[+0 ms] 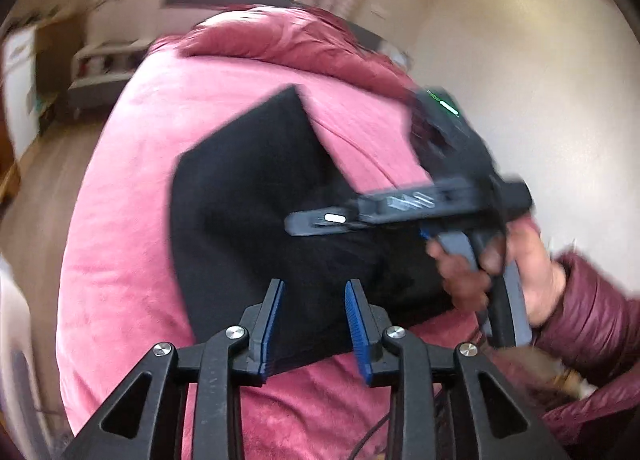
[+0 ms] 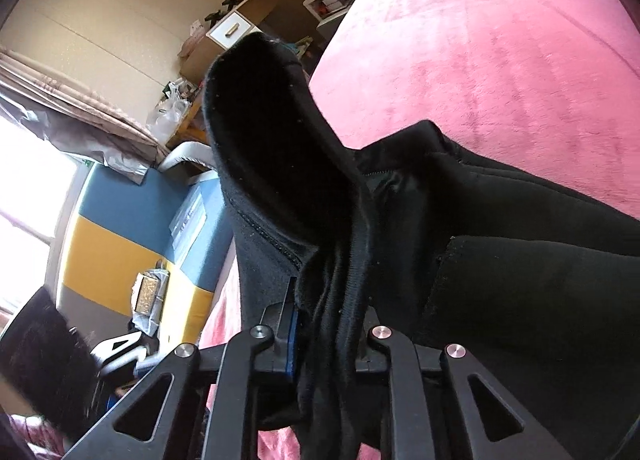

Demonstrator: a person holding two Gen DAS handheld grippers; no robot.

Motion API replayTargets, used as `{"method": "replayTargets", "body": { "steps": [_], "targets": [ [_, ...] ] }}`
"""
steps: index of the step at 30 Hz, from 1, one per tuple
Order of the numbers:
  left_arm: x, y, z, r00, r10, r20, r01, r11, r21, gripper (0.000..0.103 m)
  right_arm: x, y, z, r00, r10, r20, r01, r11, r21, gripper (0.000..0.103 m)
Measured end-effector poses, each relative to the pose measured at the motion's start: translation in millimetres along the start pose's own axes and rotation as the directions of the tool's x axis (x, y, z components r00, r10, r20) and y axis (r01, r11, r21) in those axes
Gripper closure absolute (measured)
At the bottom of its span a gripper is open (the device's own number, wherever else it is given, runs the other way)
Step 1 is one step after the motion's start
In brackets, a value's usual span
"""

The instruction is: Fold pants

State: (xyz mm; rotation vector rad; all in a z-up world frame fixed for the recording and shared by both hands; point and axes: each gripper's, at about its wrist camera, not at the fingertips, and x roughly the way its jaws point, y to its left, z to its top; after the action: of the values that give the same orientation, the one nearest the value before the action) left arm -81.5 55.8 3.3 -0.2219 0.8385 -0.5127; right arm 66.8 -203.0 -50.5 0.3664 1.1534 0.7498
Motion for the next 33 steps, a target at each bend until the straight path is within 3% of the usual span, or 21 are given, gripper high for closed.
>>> {"method": "replayTargets", "body": {
  "steps": [2,5,9,16,24,33],
  "targets": [
    [-8,32,0,0.999,0.029,0.029,-0.025,0.990,-0.136,0.072,-3,6,-2,1.000,0.012,0.009,-0.012,1.000,-0.009,0.087],
    [-15,78,0,0.994,0.103,0.026,-0.090,0.950,-0.299,0.072,-16,18,-1,0.998,0.049,0.032,-0.048,0.999,-0.022,0.087],
    [-18,101,1,0.988,0.150,0.035,-0.128,0.929,-0.347,0.072,-33,40,3,0.991,0.105,0.078,-0.101,0.994,-0.051,0.088],
    [5,59,19,0.995,0.082,0.051,-0.069,0.976,-0.208,0.072,-85,46,-11,0.974,0.137,0.179,-0.128,0.990,-0.063,0.088],
    [52,-3,33,0.999,-0.032,-0.017,0.032,0.999,-0.038,0.071,-143,-30,-51,0.952,0.034,0.304,-0.076,0.989,0.126,0.088],
    [97,-42,26,0.985,-0.090,-0.147,0.096,0.995,0.030,0.071,-150,-113,-88,0.946,-0.104,0.307,-0.005,0.942,0.335,0.088]
  ]
}}
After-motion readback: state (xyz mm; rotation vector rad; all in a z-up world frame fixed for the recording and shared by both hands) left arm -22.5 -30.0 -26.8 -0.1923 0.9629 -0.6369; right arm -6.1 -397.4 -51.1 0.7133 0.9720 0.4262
